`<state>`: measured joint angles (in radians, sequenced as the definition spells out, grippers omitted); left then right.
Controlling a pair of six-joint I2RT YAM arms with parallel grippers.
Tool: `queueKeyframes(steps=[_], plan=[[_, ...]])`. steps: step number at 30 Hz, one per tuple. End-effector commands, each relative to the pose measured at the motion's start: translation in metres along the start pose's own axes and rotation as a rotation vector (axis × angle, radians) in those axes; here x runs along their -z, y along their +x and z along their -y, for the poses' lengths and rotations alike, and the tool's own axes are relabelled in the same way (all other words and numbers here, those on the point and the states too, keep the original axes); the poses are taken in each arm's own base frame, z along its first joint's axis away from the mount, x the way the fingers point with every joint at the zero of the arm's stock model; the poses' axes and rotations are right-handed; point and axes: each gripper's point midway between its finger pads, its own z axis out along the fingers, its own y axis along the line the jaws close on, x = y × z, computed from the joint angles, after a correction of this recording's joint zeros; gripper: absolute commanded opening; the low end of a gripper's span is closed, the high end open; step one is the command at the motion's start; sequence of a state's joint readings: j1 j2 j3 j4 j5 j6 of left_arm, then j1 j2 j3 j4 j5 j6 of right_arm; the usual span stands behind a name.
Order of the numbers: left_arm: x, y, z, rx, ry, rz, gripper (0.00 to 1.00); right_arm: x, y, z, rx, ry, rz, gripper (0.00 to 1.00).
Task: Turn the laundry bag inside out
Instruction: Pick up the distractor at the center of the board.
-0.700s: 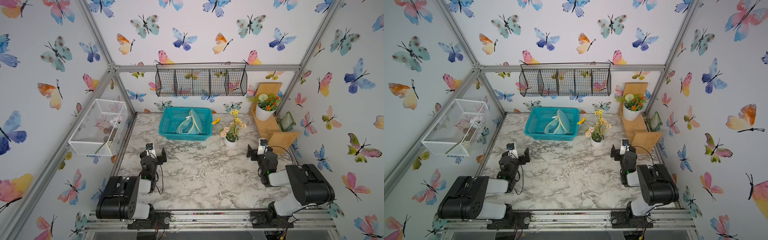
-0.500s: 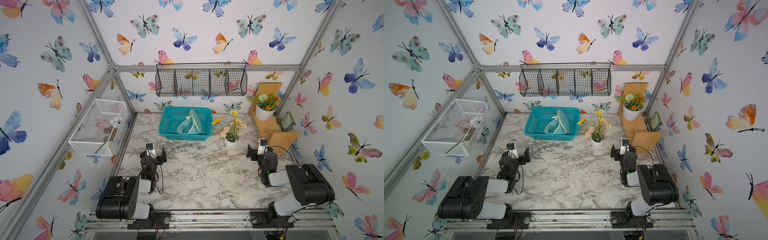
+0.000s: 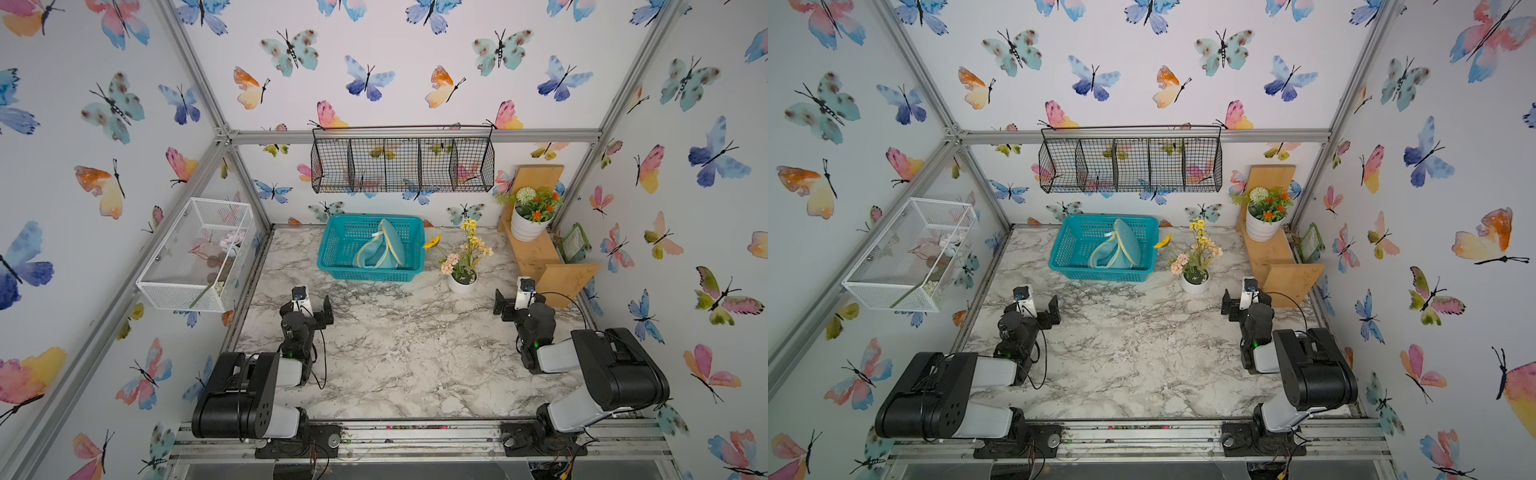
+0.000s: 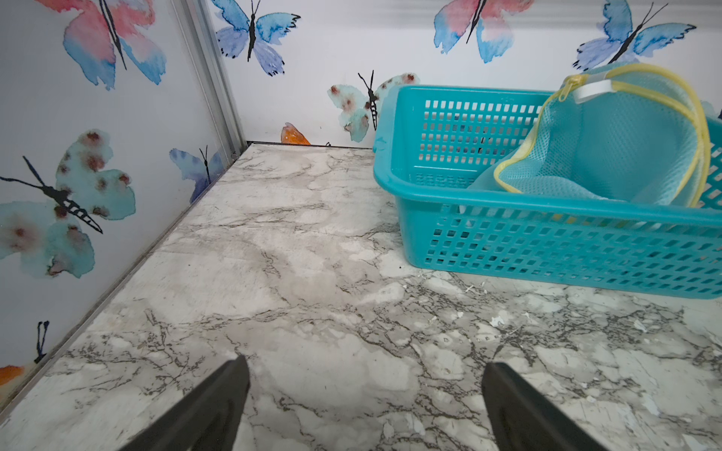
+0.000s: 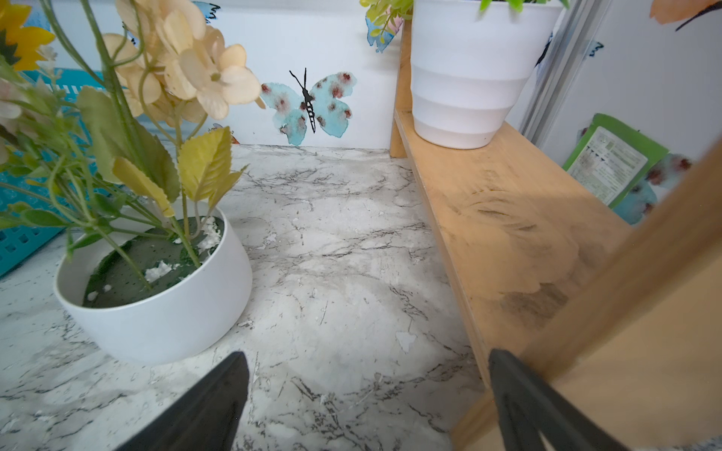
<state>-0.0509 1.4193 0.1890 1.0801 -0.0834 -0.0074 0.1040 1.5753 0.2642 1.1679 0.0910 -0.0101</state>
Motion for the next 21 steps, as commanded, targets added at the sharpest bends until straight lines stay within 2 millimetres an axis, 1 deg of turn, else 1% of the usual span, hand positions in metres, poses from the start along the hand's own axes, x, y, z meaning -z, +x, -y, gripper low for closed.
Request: queueKeyframes(steps=[1,19,20,21], plan=[[-0.003,-0.010,0.003,0.001,0.025,0.021,0.99,0.000,-0.002,0.001,0.000,-0.002,0.009,0.99],[-0.003,-0.010,0.003,0.000,0.024,0.020,0.99,0.000,-0.001,0.001,0.002,-0.004,0.006,0.99],[-0.002,-0.010,0.002,-0.002,0.021,0.022,0.99,0.002,-0.002,0.002,0.002,0.004,0.014,0.98],[-0.002,-0.019,0.004,-0.004,0.031,0.049,0.99,0.005,-0.012,0.007,-0.003,0.029,0.057,0.99]])
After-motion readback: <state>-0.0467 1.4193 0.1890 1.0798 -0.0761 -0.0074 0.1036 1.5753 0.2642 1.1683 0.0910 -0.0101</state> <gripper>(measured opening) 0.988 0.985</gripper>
